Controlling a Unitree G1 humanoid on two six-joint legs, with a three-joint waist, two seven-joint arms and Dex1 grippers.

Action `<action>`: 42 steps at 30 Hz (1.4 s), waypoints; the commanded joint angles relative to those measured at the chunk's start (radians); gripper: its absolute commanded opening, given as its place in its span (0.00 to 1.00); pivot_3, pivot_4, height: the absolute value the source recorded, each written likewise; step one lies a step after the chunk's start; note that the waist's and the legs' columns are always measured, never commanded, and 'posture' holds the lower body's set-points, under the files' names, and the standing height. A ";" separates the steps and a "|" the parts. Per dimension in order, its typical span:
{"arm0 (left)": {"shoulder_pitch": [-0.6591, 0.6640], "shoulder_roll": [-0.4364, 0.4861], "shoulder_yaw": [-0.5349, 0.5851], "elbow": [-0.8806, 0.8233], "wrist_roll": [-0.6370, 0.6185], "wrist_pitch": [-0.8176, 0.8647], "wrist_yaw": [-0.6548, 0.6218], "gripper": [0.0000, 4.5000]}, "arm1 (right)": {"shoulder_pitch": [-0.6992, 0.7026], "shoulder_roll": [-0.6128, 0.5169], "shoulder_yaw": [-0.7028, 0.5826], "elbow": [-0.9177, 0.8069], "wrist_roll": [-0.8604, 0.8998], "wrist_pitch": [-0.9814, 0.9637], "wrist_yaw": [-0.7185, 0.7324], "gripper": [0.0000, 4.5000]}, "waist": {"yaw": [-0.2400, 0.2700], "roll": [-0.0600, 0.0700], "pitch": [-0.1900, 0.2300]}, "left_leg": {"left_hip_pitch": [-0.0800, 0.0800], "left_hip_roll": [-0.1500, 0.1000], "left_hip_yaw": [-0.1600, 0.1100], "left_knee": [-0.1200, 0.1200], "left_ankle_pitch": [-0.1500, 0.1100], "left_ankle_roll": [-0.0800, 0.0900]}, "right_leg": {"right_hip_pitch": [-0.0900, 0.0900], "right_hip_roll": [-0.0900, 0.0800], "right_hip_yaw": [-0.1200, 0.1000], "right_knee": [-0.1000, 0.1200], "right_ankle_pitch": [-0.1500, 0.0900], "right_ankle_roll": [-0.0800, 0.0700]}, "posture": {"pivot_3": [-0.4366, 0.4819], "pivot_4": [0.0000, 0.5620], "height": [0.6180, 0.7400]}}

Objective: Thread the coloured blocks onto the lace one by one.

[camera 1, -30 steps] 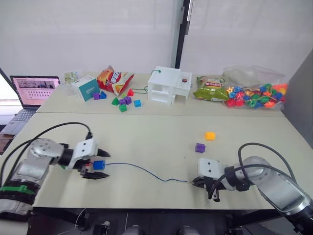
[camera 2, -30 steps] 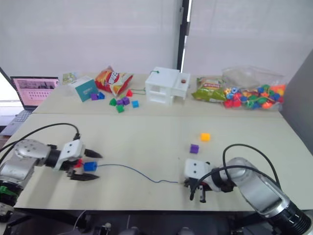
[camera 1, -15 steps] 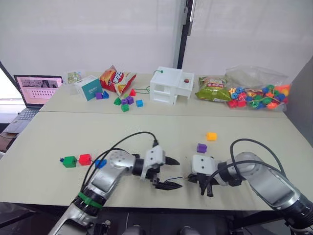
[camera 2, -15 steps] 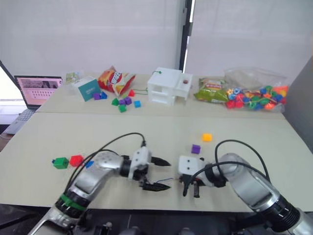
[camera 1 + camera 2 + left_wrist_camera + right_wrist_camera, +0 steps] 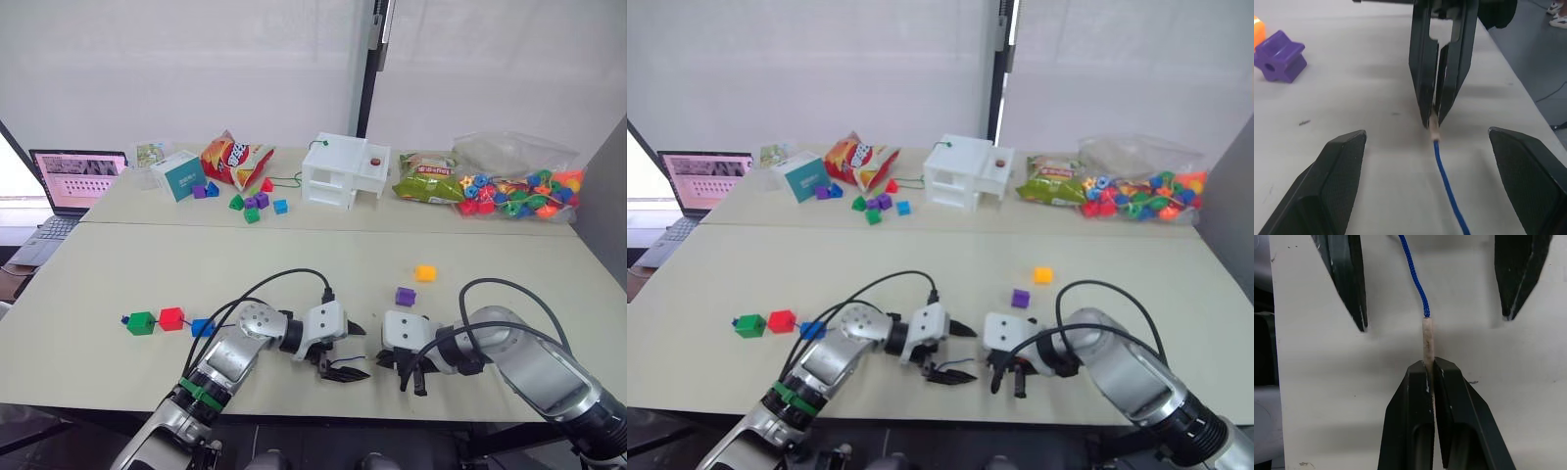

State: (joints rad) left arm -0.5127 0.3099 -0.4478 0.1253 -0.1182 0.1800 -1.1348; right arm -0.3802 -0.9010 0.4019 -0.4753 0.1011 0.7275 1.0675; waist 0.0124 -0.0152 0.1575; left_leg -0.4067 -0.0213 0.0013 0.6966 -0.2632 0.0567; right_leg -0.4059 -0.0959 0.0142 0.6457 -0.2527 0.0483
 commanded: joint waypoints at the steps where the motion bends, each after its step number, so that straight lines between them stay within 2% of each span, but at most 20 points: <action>1: -0.013 -0.008 -0.002 -0.028 0.003 0.003 0.006 0.93 | 0.005 -0.008 -0.017 -0.032 0.008 0.005 0.001 0.00 | -0.001 0.000 0.000 | 0.000 0.000 0.000 0.000 0.000 0.000 | 0.000 0.000 0.000 0.000 0.000 0.000 | 0.48 0.27 1.00; 4: -0.013 -0.008 -0.002 -0.029 0.002 0.005 0.007 0.75 | 0.009 -0.012 -0.021 -0.035 0.007 0.007 0.000 0.00 | 0.000 0.000 0.000 | 0.000 0.000 0.000 0.000 0.000 0.000 | 0.000 0.000 0.000 0.000 0.000 0.000 | 0.48 0.27 1.00; 14: -0.013 -0.003 -0.002 -0.031 0.004 0.015 0.010 0.00 | 0.012 -0.013 -0.025 -0.035 0.010 0.009 -0.002 0.00 | 0.000 0.000 0.000 | 0.000 0.000 0.000 0.000 0.000 0.000 | 0.000 0.000 0.000 0.000 0.000 0.000 | 0.48 0.27 1.00; 27: -0.015 0.010 0.031 -0.043 -0.018 0.043 0.020 0.00 | 0.042 -0.033 -0.052 -0.048 0.017 0.029 -0.012 0.00 | 0.000 0.000 0.000 | 0.000 0.000 0.000 0.000 0.000 0.000 | 0.000 0.000 0.000 0.000 0.000 0.000 | 0.48 0.27 1.00; 34: 0.029 0.051 0.077 -0.090 -0.072 0.094 -0.001 0.00 | 0.121 0.022 -0.219 -0.106 0.075 0.130 -0.122 0.54 | 0.001 0.000 0.000 | 0.000 0.000 -0.001 0.000 0.000 0.000 | 0.000 -0.001 0.000 0.000 0.000 0.000 | 0.48 0.27 1.00; 35: 0.032 0.054 0.080 -0.095 -0.075 0.100 0.001 0.00 | 0.136 0.036 -0.243 -0.122 0.089 0.149 -0.141 0.64 | 0.001 0.000 0.000 | 0.000 0.000 -0.001 0.000 0.000 0.000 | 0.000 -0.001 0.000 0.000 0.000 0.000 | 0.48 0.27 1.00; 36: 0.034 0.056 0.081 -0.100 -0.075 0.105 0.003 0.00 | 0.145 0.045 -0.258 -0.134 0.099 0.163 -0.154 0.69 | 0.001 0.000 0.000 | 0.000 0.000 -0.001 0.000 0.000 0.000 | 0.000 -0.001 0.000 0.000 0.000 0.000 | 0.48 0.27 1.00; 40: 0.029 0.053 0.056 -0.110 -0.063 0.107 -0.008 0.00 | 0.167 0.032 -0.240 -0.167 0.100 0.177 -0.175 0.99 | 0.002 0.000 0.000 | 0.000 0.000 -0.001 0.000 0.000 0.000 | 0.000 -0.001 0.000 0.000 0.000 0.000 | 0.48 0.27 1.00; 42: 0.022 0.046 0.042 -0.113 -0.054 0.113 -0.008 0.00 | 0.176 0.018 -0.223 -0.170 0.097 0.172 -0.171 1.00 | 0.001 0.000 0.000 | 0.000 -0.001 -0.001 0.000 0.000 0.000 | 0.000 -0.001 0.000 0.000 0.000 0.000 | 0.48 0.27 1.00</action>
State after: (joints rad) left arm -0.4726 0.3644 -0.3958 0.0492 -0.1644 0.2901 -1.1369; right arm -0.2079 -0.8664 0.1840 -0.6128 0.1907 0.9026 0.9006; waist 0.0139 -0.0152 0.1575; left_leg -0.4069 -0.0221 0.0003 0.6964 -0.2632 0.0567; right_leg -0.4057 -0.0968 0.0141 0.6456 -0.2527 0.0483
